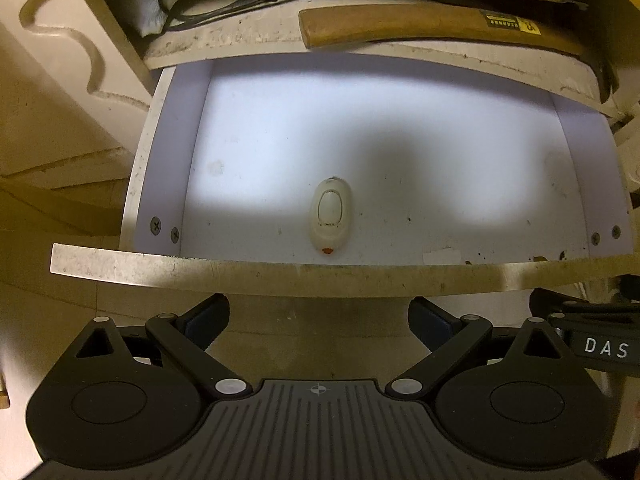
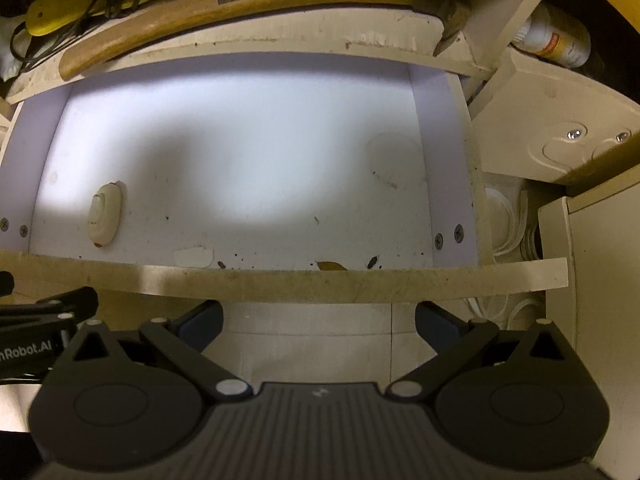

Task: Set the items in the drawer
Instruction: 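Move both grippers to the drawer front edge and push it inward, then push the white drawer fully shut with both grippers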

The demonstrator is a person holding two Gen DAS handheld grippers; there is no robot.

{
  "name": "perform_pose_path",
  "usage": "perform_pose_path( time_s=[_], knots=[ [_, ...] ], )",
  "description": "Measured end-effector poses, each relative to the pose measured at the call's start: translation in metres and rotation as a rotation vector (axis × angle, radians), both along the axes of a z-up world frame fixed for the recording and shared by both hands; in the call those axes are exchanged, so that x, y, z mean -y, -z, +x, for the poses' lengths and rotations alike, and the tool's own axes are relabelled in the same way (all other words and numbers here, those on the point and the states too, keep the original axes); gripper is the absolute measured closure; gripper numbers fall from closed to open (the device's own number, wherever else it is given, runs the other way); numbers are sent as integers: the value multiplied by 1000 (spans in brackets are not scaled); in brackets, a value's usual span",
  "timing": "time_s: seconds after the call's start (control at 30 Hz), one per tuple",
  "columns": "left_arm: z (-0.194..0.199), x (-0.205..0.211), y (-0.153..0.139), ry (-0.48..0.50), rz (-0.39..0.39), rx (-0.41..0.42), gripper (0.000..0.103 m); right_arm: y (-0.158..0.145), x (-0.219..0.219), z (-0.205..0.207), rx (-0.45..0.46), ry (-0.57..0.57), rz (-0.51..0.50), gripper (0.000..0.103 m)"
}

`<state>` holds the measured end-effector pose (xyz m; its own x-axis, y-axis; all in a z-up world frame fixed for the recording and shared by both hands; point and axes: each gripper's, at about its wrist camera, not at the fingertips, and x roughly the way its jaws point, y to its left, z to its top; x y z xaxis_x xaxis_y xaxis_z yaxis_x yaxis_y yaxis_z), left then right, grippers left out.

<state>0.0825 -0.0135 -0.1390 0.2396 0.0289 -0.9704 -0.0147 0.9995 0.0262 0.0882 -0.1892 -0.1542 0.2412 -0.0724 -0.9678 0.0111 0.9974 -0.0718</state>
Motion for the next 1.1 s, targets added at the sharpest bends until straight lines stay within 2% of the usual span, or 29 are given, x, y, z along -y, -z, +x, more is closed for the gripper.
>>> perform_pose_path(
  time_s=[0.47,1.1],
  knots=[
    [-9,3,-1,0,3,36,4,1,-1,-6,35,-1,-7,0],
    [-29,5,3,-11,9,136,4,0,3,-26,124,21,-4,0]
  ],
)
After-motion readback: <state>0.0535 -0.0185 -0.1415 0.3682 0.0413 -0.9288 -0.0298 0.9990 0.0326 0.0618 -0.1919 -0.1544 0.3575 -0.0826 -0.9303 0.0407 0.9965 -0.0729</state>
